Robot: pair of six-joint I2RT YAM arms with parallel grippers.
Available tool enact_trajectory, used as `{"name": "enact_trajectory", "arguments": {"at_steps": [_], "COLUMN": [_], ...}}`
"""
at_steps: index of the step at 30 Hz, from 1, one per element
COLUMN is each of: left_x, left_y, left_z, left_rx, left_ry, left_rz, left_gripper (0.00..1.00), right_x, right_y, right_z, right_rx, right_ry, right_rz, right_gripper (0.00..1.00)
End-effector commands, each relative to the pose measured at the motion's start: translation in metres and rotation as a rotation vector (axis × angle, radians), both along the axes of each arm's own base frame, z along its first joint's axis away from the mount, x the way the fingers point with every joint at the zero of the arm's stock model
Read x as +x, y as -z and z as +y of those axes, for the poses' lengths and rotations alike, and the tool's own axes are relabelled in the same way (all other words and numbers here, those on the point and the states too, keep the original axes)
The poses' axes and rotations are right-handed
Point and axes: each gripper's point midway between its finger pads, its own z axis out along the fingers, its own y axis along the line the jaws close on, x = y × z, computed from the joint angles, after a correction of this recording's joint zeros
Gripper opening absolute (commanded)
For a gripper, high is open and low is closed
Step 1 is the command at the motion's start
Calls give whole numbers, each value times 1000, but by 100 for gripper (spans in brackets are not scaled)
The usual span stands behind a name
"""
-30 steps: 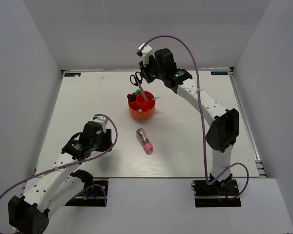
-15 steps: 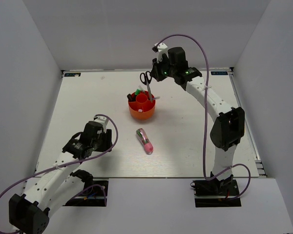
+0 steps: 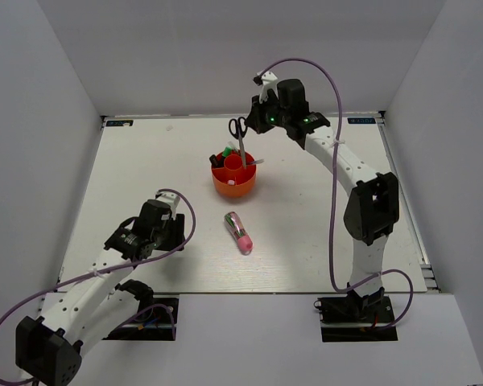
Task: Sort the stationery into containers
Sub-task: Place the scissors in the storage box.
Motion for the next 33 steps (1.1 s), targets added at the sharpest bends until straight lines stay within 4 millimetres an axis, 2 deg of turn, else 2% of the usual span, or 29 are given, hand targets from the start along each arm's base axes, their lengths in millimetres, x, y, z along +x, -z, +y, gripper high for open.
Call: {"name": "enact_trajectory", "arguments": {"at_steps": [1, 5, 10, 11, 16, 25, 33], "left_x": [4, 3, 3, 3, 3, 3, 3], "left_y": [-4, -1, 1, 1, 3, 5, 5], "left_z": [2, 3, 2, 2, 4, 5, 5], "left_rx": [11, 20, 23, 22, 32, 42, 47], "left_ry": [-7, -5, -5, -7, -9, -12, -12], "left_rz": [-15, -1, 8, 10, 19, 30, 32], "left_gripper": [65, 65, 65, 65, 65, 65, 65], "right_x": [8, 7, 6, 6, 10, 20, 29], "right_y": [-1, 3, 16, 24, 32, 24, 35], "right_z": [4, 3, -2, -3, -9, -11, -10], "right_rx": [39, 41, 29, 25, 37, 86, 78], "right_ry": [-3, -9, -3, 2, 20, 33, 49], "right_rz": [-19, -18, -2, 14, 31, 29, 29], "right_gripper": [0, 0, 0, 0, 0, 0, 0]}}
